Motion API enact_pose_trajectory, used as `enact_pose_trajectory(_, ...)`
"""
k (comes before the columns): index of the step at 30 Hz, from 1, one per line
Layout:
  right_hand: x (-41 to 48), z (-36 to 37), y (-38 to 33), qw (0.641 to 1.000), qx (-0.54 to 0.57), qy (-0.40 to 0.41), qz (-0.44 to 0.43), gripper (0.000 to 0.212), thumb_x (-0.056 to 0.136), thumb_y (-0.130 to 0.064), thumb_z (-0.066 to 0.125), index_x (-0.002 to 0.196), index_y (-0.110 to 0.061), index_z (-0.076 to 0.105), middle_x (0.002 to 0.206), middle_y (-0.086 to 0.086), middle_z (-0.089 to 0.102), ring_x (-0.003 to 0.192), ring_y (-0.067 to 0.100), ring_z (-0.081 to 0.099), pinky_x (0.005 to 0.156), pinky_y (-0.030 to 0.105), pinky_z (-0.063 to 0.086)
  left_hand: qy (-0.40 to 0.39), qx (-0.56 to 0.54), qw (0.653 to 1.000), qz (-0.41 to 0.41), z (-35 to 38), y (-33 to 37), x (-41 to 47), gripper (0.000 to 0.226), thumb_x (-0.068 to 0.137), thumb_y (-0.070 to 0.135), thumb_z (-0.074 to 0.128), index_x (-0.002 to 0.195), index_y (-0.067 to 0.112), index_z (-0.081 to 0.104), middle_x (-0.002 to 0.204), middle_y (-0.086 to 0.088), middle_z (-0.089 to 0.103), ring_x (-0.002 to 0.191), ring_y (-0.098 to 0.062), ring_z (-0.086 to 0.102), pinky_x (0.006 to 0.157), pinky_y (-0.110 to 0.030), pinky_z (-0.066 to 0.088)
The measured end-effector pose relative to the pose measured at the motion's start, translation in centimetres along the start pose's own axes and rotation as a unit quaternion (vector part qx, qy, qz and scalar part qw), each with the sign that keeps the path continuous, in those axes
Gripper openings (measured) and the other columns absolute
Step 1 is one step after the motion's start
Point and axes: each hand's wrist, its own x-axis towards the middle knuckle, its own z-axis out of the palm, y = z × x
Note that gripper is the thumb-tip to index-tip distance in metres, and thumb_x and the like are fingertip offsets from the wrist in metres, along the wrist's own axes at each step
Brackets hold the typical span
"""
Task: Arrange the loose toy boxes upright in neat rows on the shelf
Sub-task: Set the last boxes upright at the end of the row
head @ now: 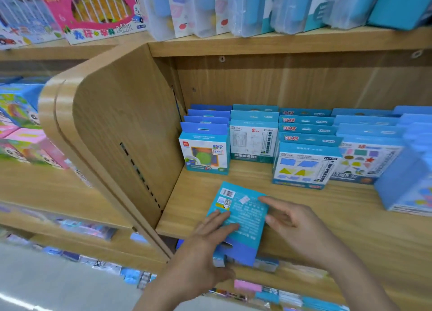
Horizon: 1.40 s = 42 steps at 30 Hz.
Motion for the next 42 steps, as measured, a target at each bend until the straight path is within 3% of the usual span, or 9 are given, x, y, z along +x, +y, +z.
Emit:
enact_pose_trajectory(4,-0.8,0.8,-0.1,0.997,-0.073,-0.025,-0.021,0.056,0.087,0.001,0.052,0.135,-0.027,0.048,0.139,-0.016,0.040,0.137,0.006,0.033,0.115,0.025,0.024,0.097,0.016,0.995,0.028,1.0,-0.7,0.2,0.062,0.076,0.011,0.057,0.132,0.038,0.051,0.142,0.029,0.026,0.134,0.019,0.007,0.111,-0.010,0.018)
enact_pose_trajectory(9,-1.9,2.1,0.0,0.980,-0.187,-0.034,-0.066,0.077,0.077,0.003,0.055,0.141,-0.035,0.035,0.147,-0.018,0.020,0.140,-0.001,0.009,0.106,0.003,-0.004,0.212,0.037,0.972,0.097,0.0,-0.1,0.6,0.035,0.074,0.013,0.057,0.103,0.029,0.071,0.109,0.016,0.069,0.112,0.003,0.055,0.091,-0.022,0.047)
enact_pose_trajectory(12,-2.9,2.6,-0.7,0.983,-0.140,0.080,-0.092,0.071,0.070,-0.004,0.069,0.130,-0.036,0.050,0.134,-0.019,0.044,0.129,0.002,0.040,0.105,0.004,0.016,0.282,-0.010,0.953,0.114,-2.2,2.3,0.6,0.019,0.081,0.023,0.057,0.093,0.027,0.071,0.095,0.018,0.071,0.093,0.003,0.063,0.081,-0.014,0.047)
enact_pose_trajectory(15,-4.3,2.1,-2.9,0.984,0.031,0.170,-0.042,0.034,0.077,-0.012,0.075,0.105,-0.027,0.063,0.102,-0.019,0.069,0.095,0.002,0.062,0.084,0.013,0.044,0.336,-0.217,0.916,0.001,-4.6,5.1,0.6,0.010,0.078,0.015,0.074,0.084,0.023,0.071,0.085,0.013,0.070,0.078,0.005,0.062,0.069,-0.011,0.048)
enact_pose_trajectory(20,-6.5,1.2,-5.4,0.930,0.312,0.183,0.070,0.014,0.078,-0.013,0.067,0.092,-0.014,0.066,0.086,-0.003,0.075,0.075,0.009,0.069,0.065,0.020,0.053,0.200,-0.469,0.860,-0.027,-5.1,6.0,0.3,0.051,0.076,0.015,0.075,0.120,0.028,0.054,0.111,0.001,0.069,0.099,-0.012,0.065,0.083,-0.029,0.055)
enact_pose_trajectory(25,-9.0,0.3,-5.8,0.893,0.376,0.211,0.129,0.030,0.070,-0.026,0.066,0.096,-0.011,0.069,0.088,0.005,0.075,0.073,0.016,0.070,0.061,0.026,0.056,0.094,-0.530,0.842,-0.043,-2.5,7.9,-0.9,0.047,0.075,0.019,0.068,0.119,0.026,0.054,0.106,-0.001,0.072,0.096,-0.022,0.069,0.074,-0.038,0.059)
enact_pose_trajectory(35,-10.8,-1.7,-4.9,0.884,0.372,0.240,0.146,0.034,0.068,-0.028,0.067,0.097,-0.010,0.068,0.085,0.010,0.075,0.070,0.019,0.070,0.059,0.029,0.057,0.079,-0.538,0.838,-0.045,-0.6,9.5,0.8,0.047,0.069,0.017,0.069,0.113,0.020,0.054,0.097,-0.008,0.073,0.086,-0.025,0.070,0.063,-0.036,0.058)
enact_pose_trajectory(38,-10.7,-2.4,-3.9,0.892,0.365,0.225,0.145,0.033,0.072,-0.025,0.067,0.103,-0.013,0.065,0.088,0.011,0.074,0.073,0.020,0.070,0.062,0.031,0.057,0.102,-0.532,0.839,-0.044,0.1,9.7,1.6,0.042,0.078,-0.001,0.067,0.112,0.020,0.054,0.097,-0.007,0.073,0.084,-0.019,0.070,0.062,-0.029,0.056)
enact_pose_trajectory(42,-10.2,-3.4,-1.7,0.915,0.334,0.182,0.132,0.027,0.086,-0.005,0.062,0.108,-0.020,0.062,0.094,0.005,0.073,0.081,0.009,0.067,0.058,0.017,0.050,0.176,-0.499,0.846,-0.058,-0.1,9.0,2.5,0.046,0.082,-0.014,0.060,0.108,0.023,0.054,0.097,-0.004,0.073,0.087,-0.018,0.070,0.064,-0.029,0.056)
